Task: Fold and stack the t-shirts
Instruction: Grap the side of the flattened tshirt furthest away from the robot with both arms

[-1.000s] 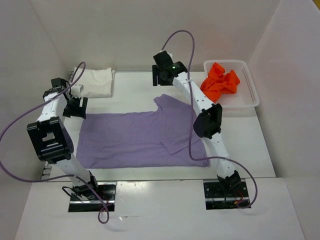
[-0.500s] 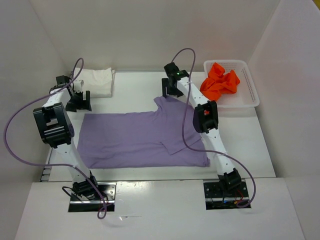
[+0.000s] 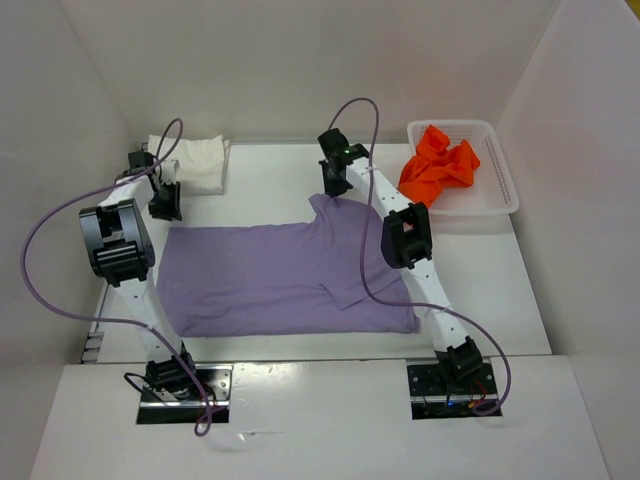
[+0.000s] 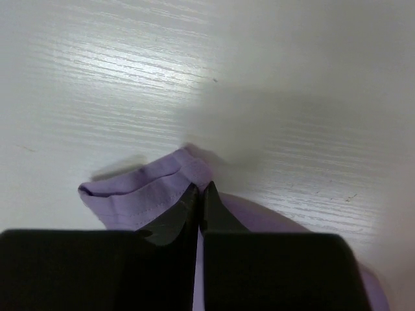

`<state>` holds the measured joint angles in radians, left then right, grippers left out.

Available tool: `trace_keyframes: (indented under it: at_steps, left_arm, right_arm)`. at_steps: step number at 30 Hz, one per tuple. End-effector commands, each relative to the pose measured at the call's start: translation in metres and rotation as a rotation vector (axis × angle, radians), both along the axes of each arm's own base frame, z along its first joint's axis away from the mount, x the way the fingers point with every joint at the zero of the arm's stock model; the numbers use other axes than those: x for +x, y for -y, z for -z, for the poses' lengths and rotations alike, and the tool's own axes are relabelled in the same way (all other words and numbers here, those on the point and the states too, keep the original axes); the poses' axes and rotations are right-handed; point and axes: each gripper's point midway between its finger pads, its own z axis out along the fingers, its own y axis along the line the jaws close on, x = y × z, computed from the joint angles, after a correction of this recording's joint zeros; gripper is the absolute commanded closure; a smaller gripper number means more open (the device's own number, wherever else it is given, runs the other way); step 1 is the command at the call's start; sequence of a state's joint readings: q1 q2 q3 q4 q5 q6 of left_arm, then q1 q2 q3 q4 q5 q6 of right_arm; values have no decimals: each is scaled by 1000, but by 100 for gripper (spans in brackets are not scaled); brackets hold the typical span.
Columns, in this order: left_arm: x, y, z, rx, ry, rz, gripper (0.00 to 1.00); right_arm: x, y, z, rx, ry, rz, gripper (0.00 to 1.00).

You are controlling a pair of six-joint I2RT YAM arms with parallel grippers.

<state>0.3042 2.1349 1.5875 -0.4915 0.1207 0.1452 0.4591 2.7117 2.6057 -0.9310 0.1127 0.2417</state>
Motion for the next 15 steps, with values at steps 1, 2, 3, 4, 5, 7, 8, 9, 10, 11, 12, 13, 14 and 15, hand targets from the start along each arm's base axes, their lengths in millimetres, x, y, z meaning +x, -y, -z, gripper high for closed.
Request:
trace_keyframes:
  at_steps: [1,2,3,4,5,7,8,9,10,11,12,13,14,15]
  left_arm:
    - [-7,13,36,-53,-73,-6,71]
    - [-7,13,36,-53,-73,-6,79]
    - [-6,13,31,-50,-62,-6,85]
    - [-9,18,31,-76,-71,4,94]
    - [-11,20,26,-79,-68,22,94]
    - [-13,20,9,-63,-38,35,90]
    - [-22,20,11,-51,-54,42,76]
    - [-20,20,-1,-40,-22,42,31]
    - [-20,18,-7,-28,-11,39,20]
    - [-20,18,-15,-24,3,39,17]
    - [-20,18,-20,-20,15,39,17]
    - [-19,17,-26,-16,28,39,16]
    - [-17,17,-38,-7,54,39,16]
    - [-21,19,-40,-14,53,29,14]
  right_arm:
    - [-12,3,5,-6,-45,-10,100]
    - [-7,8,-8,-3,-21,3,100]
    - [-8,9,-12,-3,-19,3,100]
    - [-11,10,-19,-3,-19,3,100]
    - [-13,11,-23,-4,-22,3,100]
    - [-15,12,-46,9,5,3,100]
    - [-16,13,-50,11,8,3,100]
    - [-18,13,-52,11,8,3,100]
    - [-18,13,-52,11,8,3,100]
    - [-18,13,-52,11,8,3,100]
    - [-16,13,-55,15,18,3,100]
    - [-16,13,-58,15,18,3,100]
    - [-18,14,-57,11,10,3,100]
    - [-21,8,-57,11,10,-7,100]
